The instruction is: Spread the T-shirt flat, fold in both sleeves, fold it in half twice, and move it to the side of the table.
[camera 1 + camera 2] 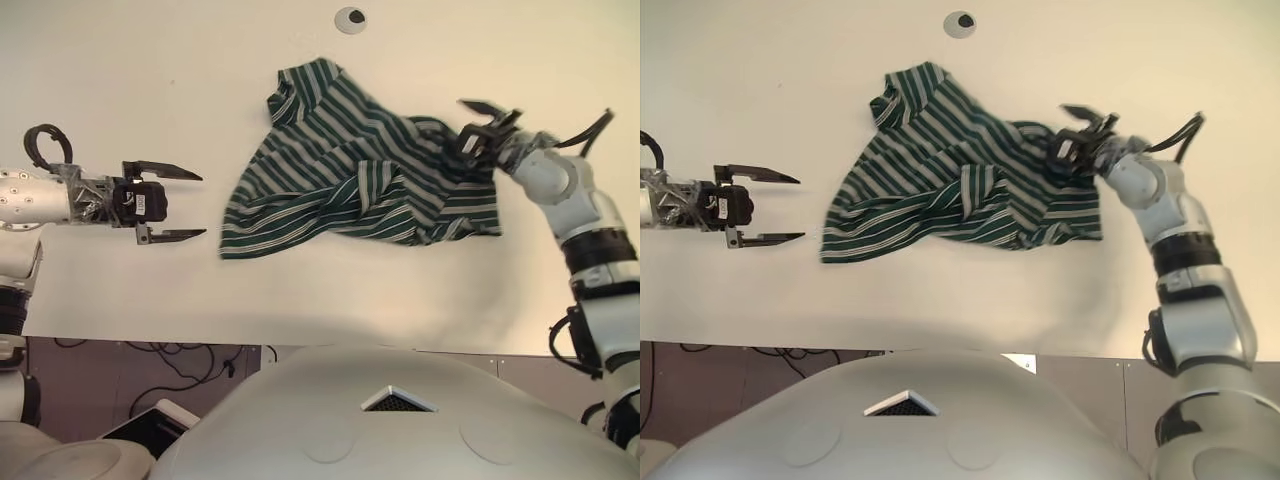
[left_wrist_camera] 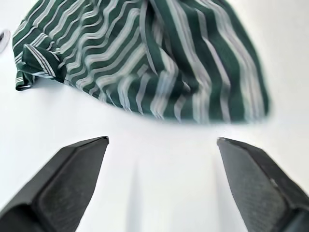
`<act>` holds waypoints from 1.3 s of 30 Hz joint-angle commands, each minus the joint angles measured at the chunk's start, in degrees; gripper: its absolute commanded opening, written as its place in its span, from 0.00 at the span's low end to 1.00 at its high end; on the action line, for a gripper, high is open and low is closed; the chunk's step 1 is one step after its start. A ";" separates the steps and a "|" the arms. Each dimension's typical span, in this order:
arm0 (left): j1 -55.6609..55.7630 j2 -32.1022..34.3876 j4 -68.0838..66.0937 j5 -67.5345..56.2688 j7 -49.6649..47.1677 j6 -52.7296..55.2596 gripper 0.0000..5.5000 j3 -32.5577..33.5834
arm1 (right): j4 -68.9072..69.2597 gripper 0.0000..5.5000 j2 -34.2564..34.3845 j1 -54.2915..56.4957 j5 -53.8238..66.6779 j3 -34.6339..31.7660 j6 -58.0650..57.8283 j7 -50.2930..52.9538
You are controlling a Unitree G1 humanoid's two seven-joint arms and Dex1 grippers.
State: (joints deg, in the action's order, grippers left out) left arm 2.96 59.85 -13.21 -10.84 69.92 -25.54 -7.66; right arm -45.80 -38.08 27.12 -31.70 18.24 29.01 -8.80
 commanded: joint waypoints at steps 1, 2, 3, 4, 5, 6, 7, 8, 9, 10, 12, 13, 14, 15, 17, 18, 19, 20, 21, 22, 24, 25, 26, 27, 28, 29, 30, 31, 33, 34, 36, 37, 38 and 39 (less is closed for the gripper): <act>-1.21 -4.71 2.30 -0.76 -1.88 -0.90 0.75 0.21 | -4.50 0.46 1.82 3.02 0.80 -0.99 5.10 6.12; -1.55 -6.85 2.40 1.21 -4.79 -0.67 0.75 -0.13 | -3.96 0.46 2.29 2.56 3.48 -2.35 7.52 5.97; -2.15 -8.62 2.71 3.08 -7.28 -1.18 0.75 -0.32 | -3.35 0.46 2.40 2.22 5.21 -3.46 9.56 6.51; -2.92 -10.49 3.52 3.95 -9.64 -0.59 0.75 -0.31 | -2.85 0.46 2.34 2.02 6.16 -4.35 11.14 7.43; -3.97 -12.79 4.99 4.33 -12.31 0.62 0.75 -0.33 | -2.04 0.46 2.25 1.54 7.47 -5.42 12.71 7.98; -5.31 -15.07 6.94 5.47 -15.01 1.07 0.75 -0.73 | -0.79 0.46 2.12 0.71 8.93 -6.55 14.13 8.37; -6.72 -17.00 9.02 6.36 -17.07 1.56 0.75 -1.39 | 0.41 0.46 2.11 -0.13 10.27 -7.54 15.22 8.31; -8.42 -18.29 11.28 7.44 -18.32 1.64 0.75 -2.38 | 1.64 0.46 2.03 -1.11 11.13 -8.14 15.87 8.04; -9.98 -19.65 13.07 8.35 -19.59 1.97 0.75 -3.26 | 2.41 0.46 1.78 -1.83 10.36 -8.05 16.08 8.46; -11.15 -20.57 13.85 9.94 -20.84 2.31 0.75 -4.02 | 2.81 0.46 1.85 -2.43 10.43 -8.06 16.21 8.14; -12.47 -21.23 14.29 12.26 -22.33 2.83 0.75 -4.85 | 3.67 0.46 1.94 -3.37 10.62 -8.13 16.20 7.84; -13.05 -20.87 14.40 13.18 -22.47 2.86 0.75 -5.06 | 4.08 0.46 2.05 -3.78 10.97 -8.26 16.15 7.59; -13.54 -20.47 14.65 13.64 -22.31 2.85 0.75 -5.19 | 4.40 0.46 2.08 -4.08 11.08 -8.34 16.06 7.52; -14.01 -20.04 14.92 14.11 -22.24 3.06 0.75 -5.21 | 4.60 0.46 2.21 -4.26 11.26 -8.31 15.84 7.22; -14.54 -19.33 15.11 14.93 -22.04 3.39 0.75 -5.40 | 4.82 0.46 2.44 -4.55 11.32 -8.27 15.62 6.90; -14.96 -18.78 15.08 15.38 -21.64 3.32 0.75 -5.69 | 5.00 0.46 2.55 -4.80 11.34 -8.21 15.59 6.66; -15.31 -18.29 14.99 15.70 -21.27 3.38 0.75 -6.02 | 5.20 0.46 2.64 -5.01 11.32 -8.17 15.58 6.51; -15.57 -17.80 14.73 16.47 -21.31 3.59 0.75 -6.30 | 5.51 0.46 2.71 -5.23 11.40 -8.11 15.56 6.19; -15.88 -17.40 14.69 17.05 -21.46 4.23 0.72 -6.43 | 5.85 0.47 2.74 -5.44 11.45 -8.07 15.57 5.91; -16.03 -17.03 14.58 17.74 -21.72 5.19 0.71 -6.51 | 6.26 0.47 2.74 -5.69 11.54 -8.09 15.57 5.58; -16.36 -16.28 14.64 18.31 -21.47 7.62 0.64 -6.62 | 6.91 0.47 2.68 -6.10 11.63 -8.20 15.55 5.12; -16.78 -15.60 14.74 18.22 -20.79 9.12 0.61 -6.73 | 7.09 0.47 2.65 -6.24 11.69 -8.21 15.57 4.89; -17.18 -14.73 14.57 18.64 -20.40 10.04 0.59 -6.83 | 7.37 0.47 2.58 -6.46 11.76 -8.25 15.56 4.68; -17.40 -14.03 14.28 18.88 -20.16 11.17 0.55 -6.92 | 7.57 0.47 2.57 -6.64 11.79 -8.29 15.55 4.48; -17.36 -13.24 13.33 19.69 -20.25 11.86 0.52 -7.07 | 7.70 0.47 2.63 -6.76 11.78 -8.28 15.58 4.30; -17.19 -12.68 12.36 20.30 -20.37 12.48 0.48 -7.25 | 7.83 0.47 2.70 -6.87 11.76 -8.24 15.59 4.16; -16.94 -12.15 11.33 20.98 -20.62 13.14 0.45 -7.46 | 7.97 0.47 2.79 -6.96 11.71 -8.16 15.62 4.05; -16.85 -11.70 10.76 21.21 -20.62 13.78 0.42 -7.68 | 8.14 0.47 2.80 -7.02 11.73 -8.11 15.66 3.89; -16.71 -10.87 9.37 21.07 -20.09 14.49 0.34 -8.15 | 8.61 0.47 2.80 -7.19 11.78 -8.14 15.71 3.60; -16.55 -10.56 8.43 20.96 -19.93 14.66 0.31 -8.39 | 8.92 0.47 2.78 -7.28 11.85 -8.25 15.70 3.42; -16.20 -10.25 6.98 20.59 -19.55 14.95 0.23 -8.85 | 9.43 0.47 2.73 -7.48 11.96 -8.41 15.66 3.22; -15.96 -10.21 6.16 20.30 -19.14 15.07 0.20 -9.19 | 9.64 0.47 2.69 -7.50 12.04 -8.47 15.64 3.11; -15.79 -10.23 5.21 20.14 -18.83 15.04 0.17 -9.53 | 9.95 0.47 2.62 -7.58 12.15 -8.55 15.60 3.00; -15.65 -10.25 4.35 19.98 -18.53 14.99 0.14 -9.83 | 10.27 0.47 2.57 -7.67 12.25 -8.63 15.56 2.91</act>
State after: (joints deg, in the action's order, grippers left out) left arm -8.95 47.41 -1.03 3.35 47.92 -17.69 -13.55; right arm -36.41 -36.34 19.97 -20.22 10.12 44.79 -4.88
